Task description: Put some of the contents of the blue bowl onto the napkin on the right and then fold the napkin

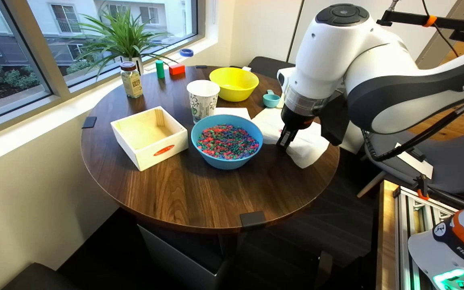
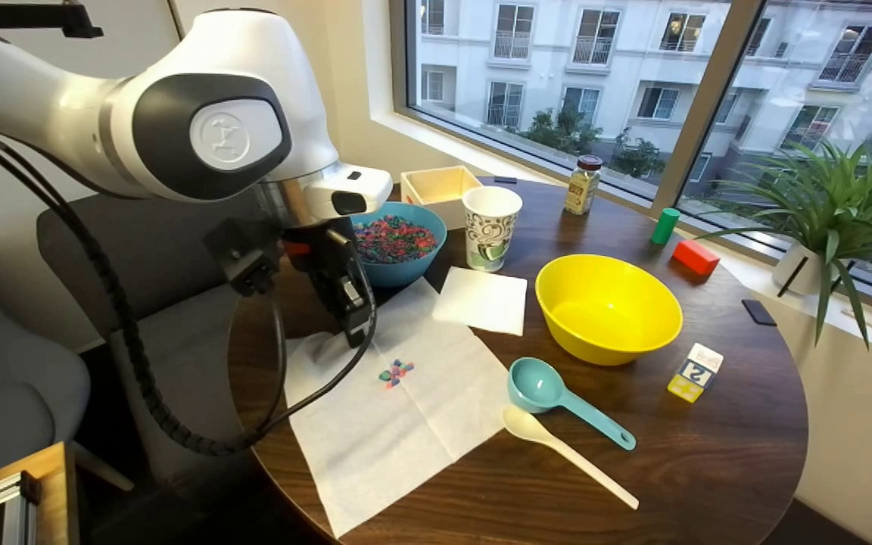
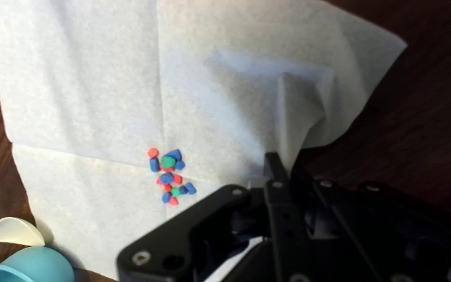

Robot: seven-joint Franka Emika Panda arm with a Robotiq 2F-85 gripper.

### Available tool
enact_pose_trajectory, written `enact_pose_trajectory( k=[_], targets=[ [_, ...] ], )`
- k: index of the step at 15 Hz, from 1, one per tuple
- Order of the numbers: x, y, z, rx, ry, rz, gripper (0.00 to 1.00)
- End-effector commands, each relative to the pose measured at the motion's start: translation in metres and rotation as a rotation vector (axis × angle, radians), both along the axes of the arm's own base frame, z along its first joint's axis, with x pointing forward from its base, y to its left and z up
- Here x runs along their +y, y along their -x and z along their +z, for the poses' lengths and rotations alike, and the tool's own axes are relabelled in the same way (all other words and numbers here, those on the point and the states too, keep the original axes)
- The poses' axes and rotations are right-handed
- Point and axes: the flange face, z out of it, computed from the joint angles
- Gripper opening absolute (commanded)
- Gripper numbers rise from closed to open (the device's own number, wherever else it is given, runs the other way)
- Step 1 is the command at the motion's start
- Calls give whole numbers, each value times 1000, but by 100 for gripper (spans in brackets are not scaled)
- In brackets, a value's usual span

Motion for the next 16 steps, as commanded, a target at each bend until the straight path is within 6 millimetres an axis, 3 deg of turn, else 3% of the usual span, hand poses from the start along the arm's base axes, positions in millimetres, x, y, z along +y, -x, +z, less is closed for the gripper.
enact_pose_trajectory(
  k=[1,7,16],
  targets=[
    [1,8,9,-16,2,-10,1],
    [-9,22,37,-94,-4,-70,1],
    [-48,37,49,-205,-26,-209,1]
  ],
)
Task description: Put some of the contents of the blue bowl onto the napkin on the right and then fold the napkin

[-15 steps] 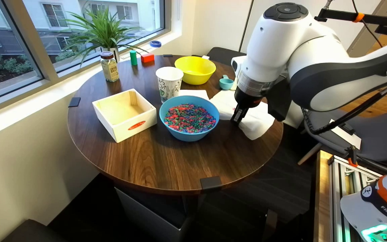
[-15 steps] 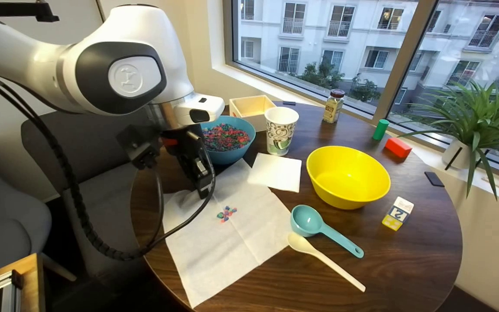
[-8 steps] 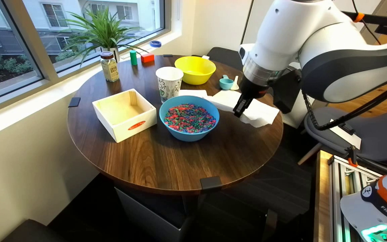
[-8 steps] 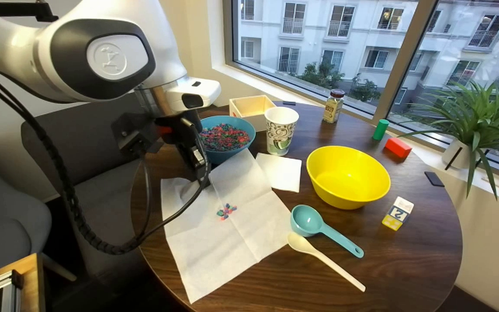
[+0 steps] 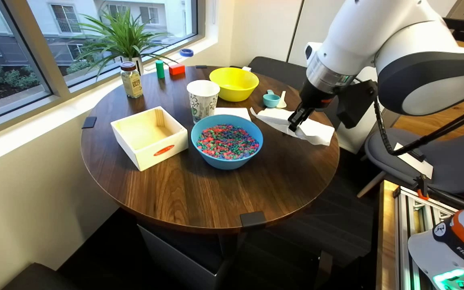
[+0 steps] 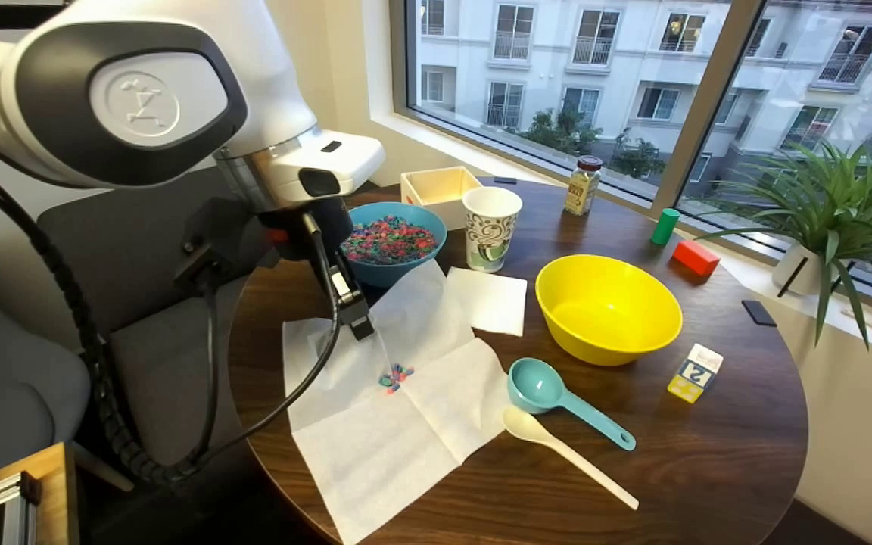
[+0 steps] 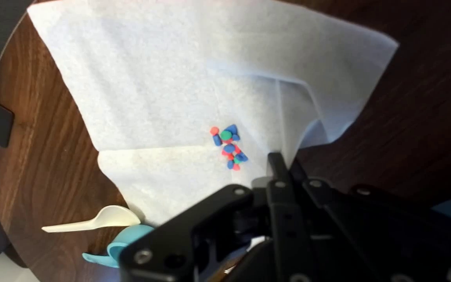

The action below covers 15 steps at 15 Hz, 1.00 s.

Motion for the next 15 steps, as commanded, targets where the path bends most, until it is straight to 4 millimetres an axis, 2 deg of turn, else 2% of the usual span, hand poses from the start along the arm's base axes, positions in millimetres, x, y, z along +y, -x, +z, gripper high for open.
enact_pose_trajectory(
  k=[1,5,7,15],
  targets=[
    [-18,15,7,-69,-3,-58,1],
    [-28,15,15,-135,-30,-92,1],
    [-26,13,14,-158,-54,-94,1],
    [2,1,8,-196,-147,-63,1]
  ],
)
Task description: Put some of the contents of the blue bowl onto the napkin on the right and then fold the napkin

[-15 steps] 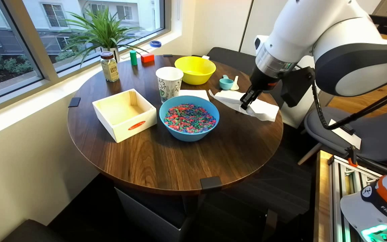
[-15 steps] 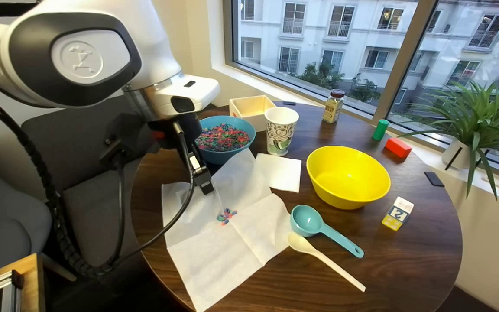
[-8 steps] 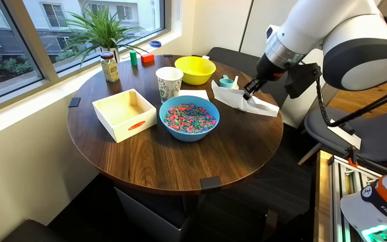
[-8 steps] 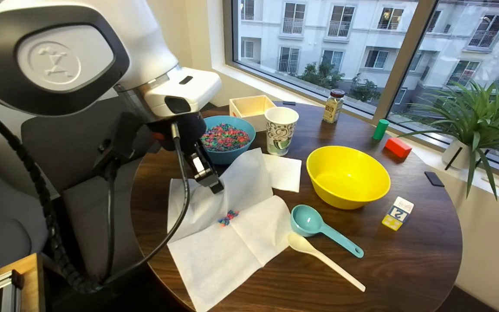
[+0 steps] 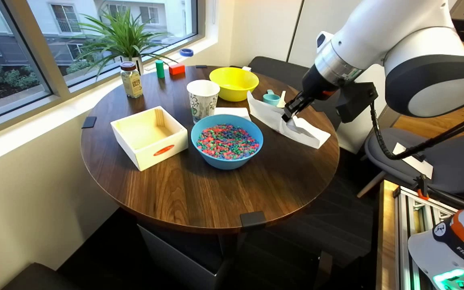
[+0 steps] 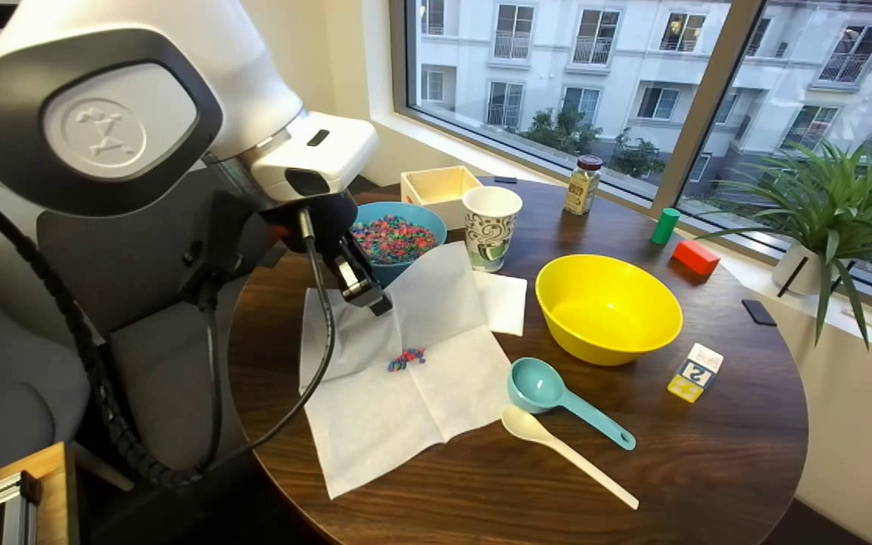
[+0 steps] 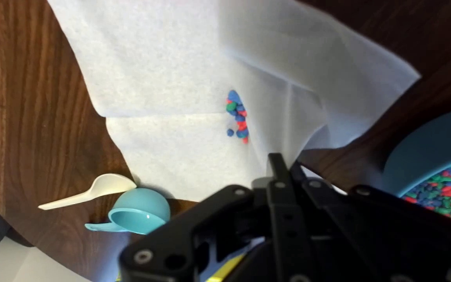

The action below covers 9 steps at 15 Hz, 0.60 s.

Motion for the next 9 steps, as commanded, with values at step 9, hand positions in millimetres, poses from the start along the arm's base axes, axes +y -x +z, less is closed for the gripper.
enact_pose_trajectory(
  k=[9],
  targets=[
    [-14,2,-3,2,-79,-122,1]
  ],
)
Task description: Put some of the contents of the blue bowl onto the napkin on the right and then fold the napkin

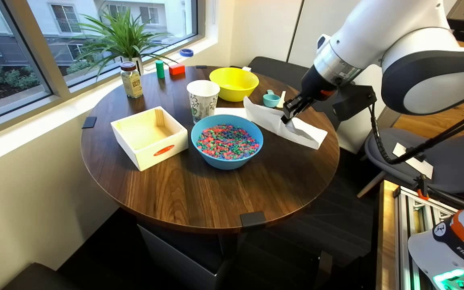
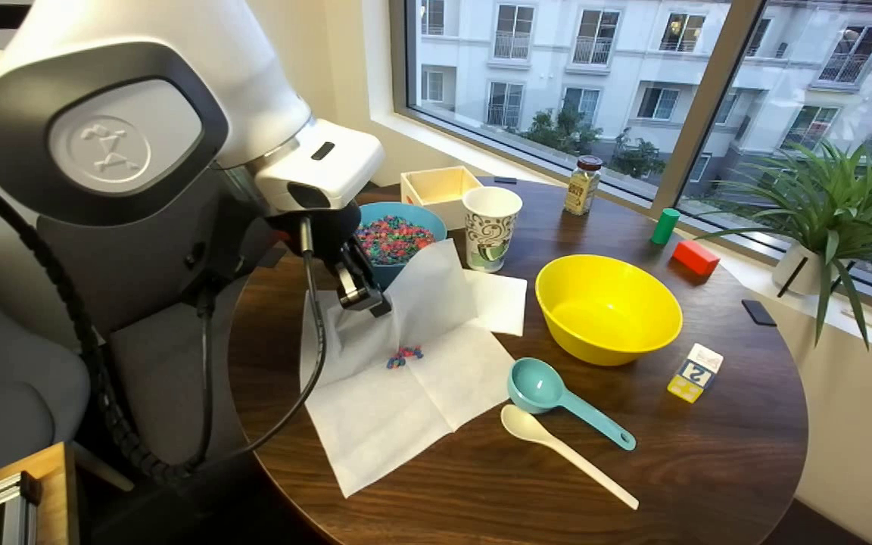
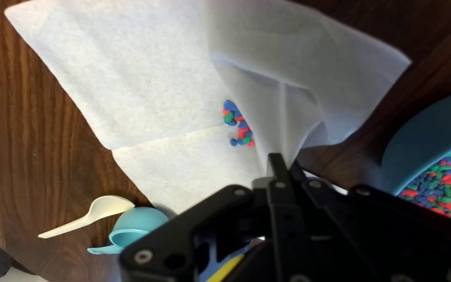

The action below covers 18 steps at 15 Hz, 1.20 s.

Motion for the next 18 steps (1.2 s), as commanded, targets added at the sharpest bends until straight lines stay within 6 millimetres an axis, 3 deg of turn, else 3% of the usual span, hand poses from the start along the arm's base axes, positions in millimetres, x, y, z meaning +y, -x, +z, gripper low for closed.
enact_pose_trajectory(
  k=[1,18],
  targets=[
    [-11,3,0,1,-11,-62,1],
    [-48,9,-12,37,-3,-164,1]
  ],
)
